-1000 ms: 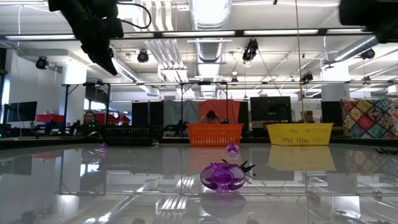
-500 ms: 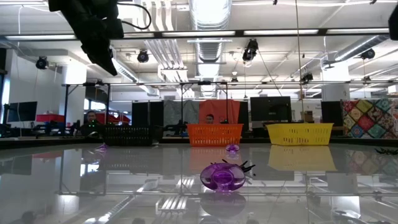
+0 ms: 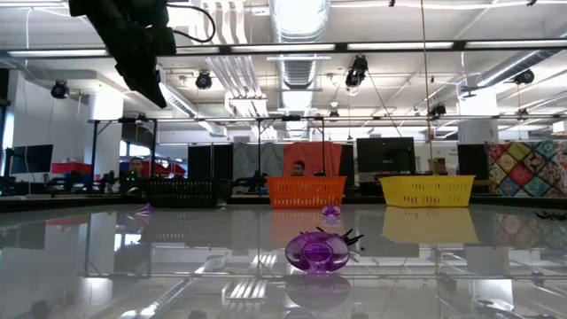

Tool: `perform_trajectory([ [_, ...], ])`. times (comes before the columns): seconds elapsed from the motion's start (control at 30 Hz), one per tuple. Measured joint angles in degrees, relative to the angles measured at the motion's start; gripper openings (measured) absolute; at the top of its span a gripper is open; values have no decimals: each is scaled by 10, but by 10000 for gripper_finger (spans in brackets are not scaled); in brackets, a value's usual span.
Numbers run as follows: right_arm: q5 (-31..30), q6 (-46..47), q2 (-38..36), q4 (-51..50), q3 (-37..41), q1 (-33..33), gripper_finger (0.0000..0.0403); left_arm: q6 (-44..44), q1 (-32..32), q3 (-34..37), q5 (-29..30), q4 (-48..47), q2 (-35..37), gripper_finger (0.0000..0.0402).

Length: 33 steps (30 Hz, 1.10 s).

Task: Sort Halloween decoration
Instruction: Put the witch hat toy into the yellow bin

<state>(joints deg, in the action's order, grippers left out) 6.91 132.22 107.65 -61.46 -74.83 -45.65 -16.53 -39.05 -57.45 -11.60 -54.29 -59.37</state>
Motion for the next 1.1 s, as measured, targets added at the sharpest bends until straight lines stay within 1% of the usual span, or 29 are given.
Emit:
perform_trajectory([
  [0.1,22,7,8,-11,1,-1,118,5,0,0,0,0,0,85],
  [0.47,20,8,9,-19,1,-1,118,6,0,0,0,0,0,85],
  [0.63,-5,9,9,-29,3,0,118,6,0,0,0,0,0,85],
  [0.8,-8,2,9,-27,11,6,115,6,0,0,0,0,0,85],
  [0.93,-9,2,8,-22,15,7,100,6,0,0,0,0,0,85],
  [1.1,-8,2,8,-21,16,9,60,6,0,0,0,0,0,85],
])
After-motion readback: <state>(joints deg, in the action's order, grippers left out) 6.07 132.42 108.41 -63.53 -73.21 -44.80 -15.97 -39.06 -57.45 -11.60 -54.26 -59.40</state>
